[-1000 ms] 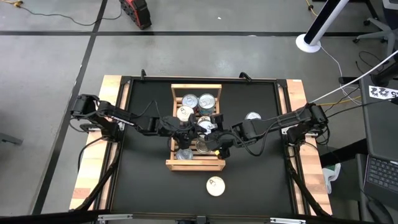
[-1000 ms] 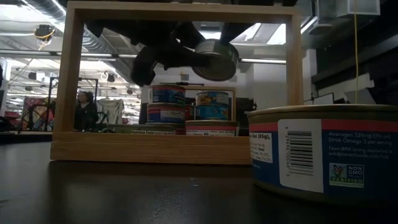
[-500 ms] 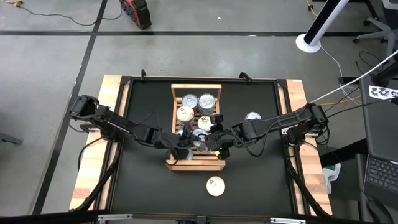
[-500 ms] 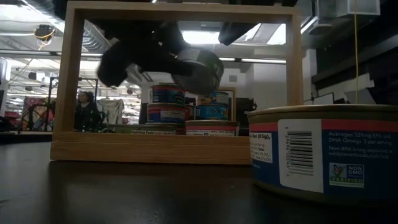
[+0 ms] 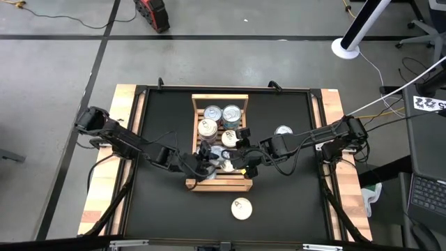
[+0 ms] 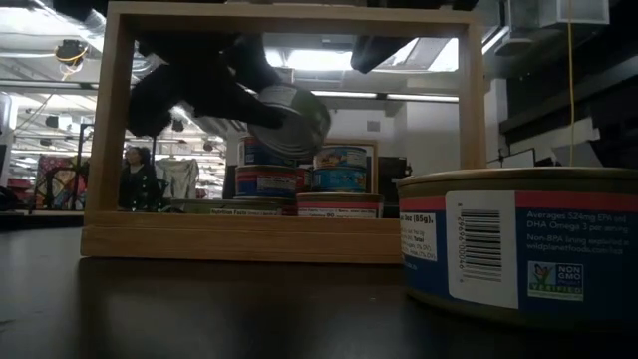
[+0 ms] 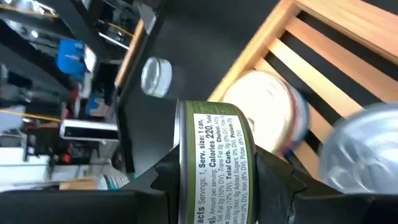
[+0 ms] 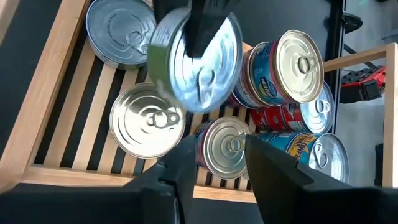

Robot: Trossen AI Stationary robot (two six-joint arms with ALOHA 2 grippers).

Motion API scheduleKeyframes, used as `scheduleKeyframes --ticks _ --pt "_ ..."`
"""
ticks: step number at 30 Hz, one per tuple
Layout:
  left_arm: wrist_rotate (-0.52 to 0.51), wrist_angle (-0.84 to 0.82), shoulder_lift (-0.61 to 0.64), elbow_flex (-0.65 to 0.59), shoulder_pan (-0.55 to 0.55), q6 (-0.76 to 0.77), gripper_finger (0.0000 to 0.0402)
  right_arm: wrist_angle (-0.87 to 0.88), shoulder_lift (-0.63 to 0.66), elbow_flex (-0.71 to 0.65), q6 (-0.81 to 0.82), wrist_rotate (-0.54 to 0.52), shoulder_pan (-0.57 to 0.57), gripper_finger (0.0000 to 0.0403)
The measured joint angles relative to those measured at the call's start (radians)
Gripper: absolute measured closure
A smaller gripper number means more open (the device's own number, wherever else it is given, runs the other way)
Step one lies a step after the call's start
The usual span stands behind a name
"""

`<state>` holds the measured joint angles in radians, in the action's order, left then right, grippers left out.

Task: Stack canned seafood by type on shelf
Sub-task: Stack the green tuna can on top of the other green tuna can on the shelf

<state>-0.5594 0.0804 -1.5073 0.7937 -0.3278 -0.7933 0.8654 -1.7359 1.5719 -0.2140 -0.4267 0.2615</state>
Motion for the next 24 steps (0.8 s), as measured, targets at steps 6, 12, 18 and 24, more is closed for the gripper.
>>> scheduleKeyframes --ticks 6,12,18,24 --pt "-0.027 -0.214 0.114 0.000 -0.034 0.140 0.0269 0.003 0.000 0.000 0.000 0.000 0.000 0.0265" --pt "-0.006 -0.363 0.177 0.000 -0.100 0.190 0.0269 0.002 0.000 0.000 0.000 0.000 0.000 0.0265" --pt "0.006 -0.294 0.178 0.000 -0.125 0.144 0.0268 -0.003 0.000 0.000 0.000 0.000 0.000 0.0265" --pt "-0.017 -0.208 0.178 0.000 -0.105 0.082 0.0268 -0.006 0.000 0.000 0.015 0.045 0.000 0.0265"
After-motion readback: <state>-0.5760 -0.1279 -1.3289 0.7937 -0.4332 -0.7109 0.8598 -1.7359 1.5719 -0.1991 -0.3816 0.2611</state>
